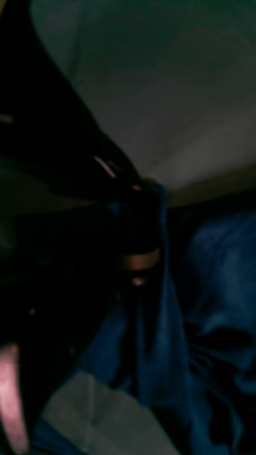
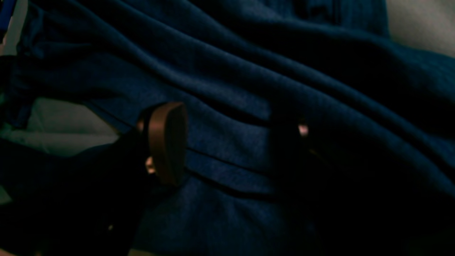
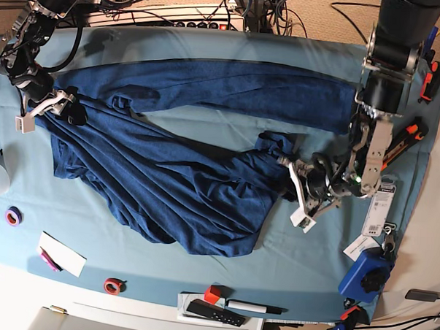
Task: Layout the t-shirt on the table in an organized manner, then fold the t-shirt properly
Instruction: 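Release and move the left gripper to the bunched fabric in the shirt's middle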
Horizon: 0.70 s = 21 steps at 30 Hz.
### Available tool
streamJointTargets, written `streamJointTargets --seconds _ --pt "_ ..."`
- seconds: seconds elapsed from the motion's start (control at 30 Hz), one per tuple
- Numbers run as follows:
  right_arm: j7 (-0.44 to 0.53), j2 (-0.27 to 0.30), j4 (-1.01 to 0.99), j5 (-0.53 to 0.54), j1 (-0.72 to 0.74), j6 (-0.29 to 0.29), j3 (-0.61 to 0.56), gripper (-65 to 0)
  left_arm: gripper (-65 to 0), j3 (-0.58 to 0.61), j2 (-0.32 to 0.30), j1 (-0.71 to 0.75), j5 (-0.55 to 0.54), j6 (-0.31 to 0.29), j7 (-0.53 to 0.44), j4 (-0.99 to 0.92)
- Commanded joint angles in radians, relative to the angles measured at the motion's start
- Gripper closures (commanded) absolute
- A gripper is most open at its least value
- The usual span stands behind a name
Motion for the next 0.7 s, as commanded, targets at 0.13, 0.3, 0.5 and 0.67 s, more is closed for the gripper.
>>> streamJointTargets --seconds 0.13,0.3,0.5,0.67 --pt "0.023 0.023 0.013 0.022 0.008 0.002 0.005 -37.1 -26.4 -0.002 0.003 -0.048 -0.039 -0.022 0.001 -0.046" --pt "0.026 0.023 0.013 0.021 0.008 0.002 0.005 -37.1 0.0 -0.002 0.011 -0.049 -0.058 -0.071 0.008 -0.043" --pt "0.026 0.023 0.013 0.021 0.008 0.002 0.005 -37.1 0.0 -0.003 0.010 -0.094 -0.253 -0.195 0.075 -0.005" --pt "0.026 0.023 0.013 0.014 0.008 0.002 0.005 -37.1 0.0 -0.003 0.010 -0.177 -0.578 -0.195 0.286 0.056"
